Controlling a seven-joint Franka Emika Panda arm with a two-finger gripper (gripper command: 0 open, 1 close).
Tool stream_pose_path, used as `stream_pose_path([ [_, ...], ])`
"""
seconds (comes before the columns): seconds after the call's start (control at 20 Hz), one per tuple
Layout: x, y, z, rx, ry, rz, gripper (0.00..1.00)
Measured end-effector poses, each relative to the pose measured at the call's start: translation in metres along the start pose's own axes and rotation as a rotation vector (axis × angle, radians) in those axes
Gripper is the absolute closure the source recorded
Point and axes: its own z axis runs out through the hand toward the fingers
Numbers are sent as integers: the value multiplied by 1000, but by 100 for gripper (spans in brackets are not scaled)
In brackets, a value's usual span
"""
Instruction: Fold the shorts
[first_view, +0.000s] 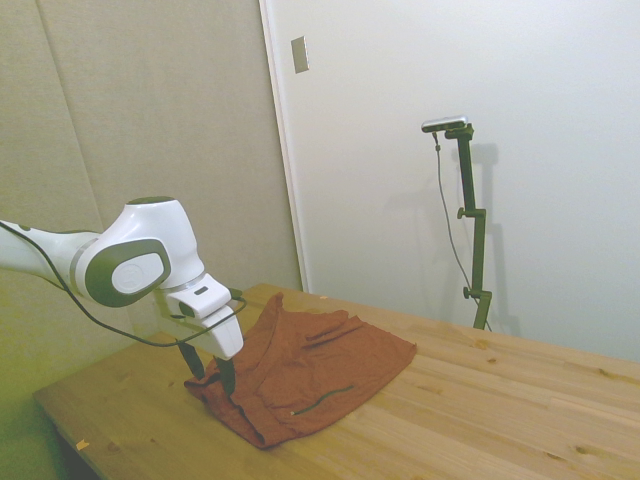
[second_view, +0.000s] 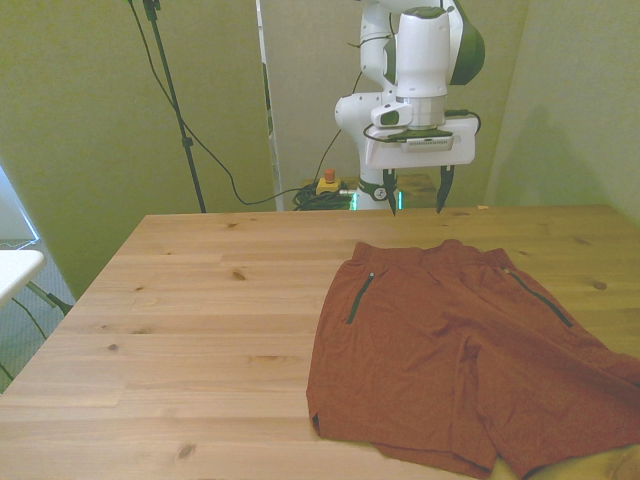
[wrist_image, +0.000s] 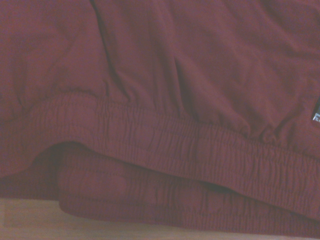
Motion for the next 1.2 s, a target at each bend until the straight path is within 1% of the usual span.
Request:
stream_pose_path([
  [0.1, 1, -1, 1, 4, 5, 2, 0],
  [0.15, 2, -2, 0, 3, 25, 0, 0],
  [0.3, -2, -27, -3, -69, 146, -28, 0],
  [0.45, -32, -65, 6, -156, 272, -105, 0],
  [0.55, -59, -85, 17, -204, 335, -146, 0],
  [0.75, -108, -113, 29, -265, 457, -219, 0],
  [0.9, -136, -130, 37, -306, 553, -266, 0],
  [1.05, -157, -142, 51, -332, 585, -301, 0],
  [1.2, -171, -158, 67, -334, 599, -332, 0],
])
